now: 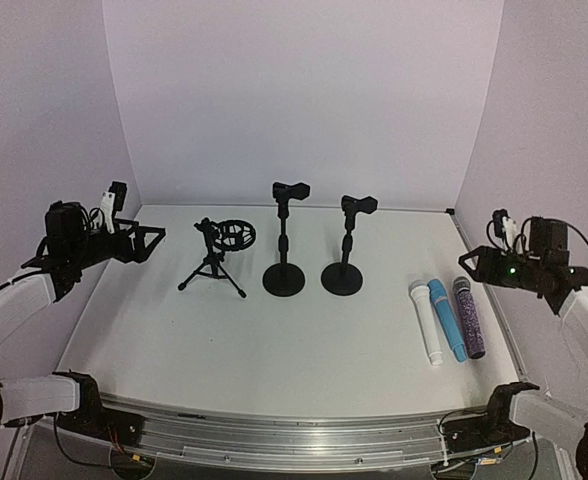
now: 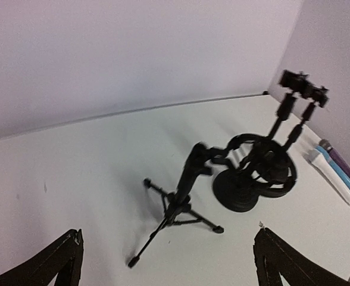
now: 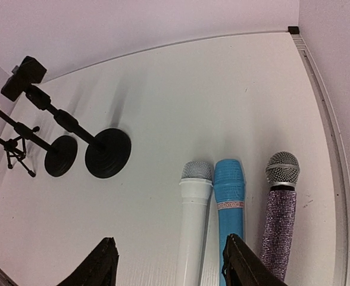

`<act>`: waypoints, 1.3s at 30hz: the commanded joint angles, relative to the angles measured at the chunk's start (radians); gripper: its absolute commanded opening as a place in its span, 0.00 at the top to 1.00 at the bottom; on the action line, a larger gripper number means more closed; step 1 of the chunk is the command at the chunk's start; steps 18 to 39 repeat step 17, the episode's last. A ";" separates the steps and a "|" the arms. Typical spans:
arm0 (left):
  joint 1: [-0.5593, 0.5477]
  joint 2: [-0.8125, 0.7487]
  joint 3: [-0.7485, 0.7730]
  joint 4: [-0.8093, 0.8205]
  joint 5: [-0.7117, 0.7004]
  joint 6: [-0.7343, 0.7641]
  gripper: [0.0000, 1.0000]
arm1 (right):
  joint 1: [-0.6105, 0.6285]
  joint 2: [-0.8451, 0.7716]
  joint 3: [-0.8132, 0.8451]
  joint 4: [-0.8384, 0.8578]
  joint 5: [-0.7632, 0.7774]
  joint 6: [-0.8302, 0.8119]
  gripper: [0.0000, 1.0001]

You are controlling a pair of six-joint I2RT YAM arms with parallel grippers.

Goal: Remove the microphone from the stand

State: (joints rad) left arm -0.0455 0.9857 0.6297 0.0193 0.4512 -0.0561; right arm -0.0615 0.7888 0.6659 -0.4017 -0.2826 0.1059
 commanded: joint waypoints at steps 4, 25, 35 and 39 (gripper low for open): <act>0.005 -0.161 -0.128 -0.172 -0.419 -0.084 0.00 | 0.004 -0.163 -0.255 0.239 0.110 0.027 0.42; 0.021 -0.253 -0.160 -0.161 -0.302 0.021 0.00 | 0.003 -0.173 -0.333 0.318 0.160 0.039 0.42; 0.021 -0.253 -0.160 -0.161 -0.302 0.021 0.00 | 0.003 -0.173 -0.333 0.318 0.160 0.039 0.42; 0.021 -0.253 -0.160 -0.161 -0.302 0.021 0.00 | 0.003 -0.173 -0.333 0.318 0.160 0.039 0.42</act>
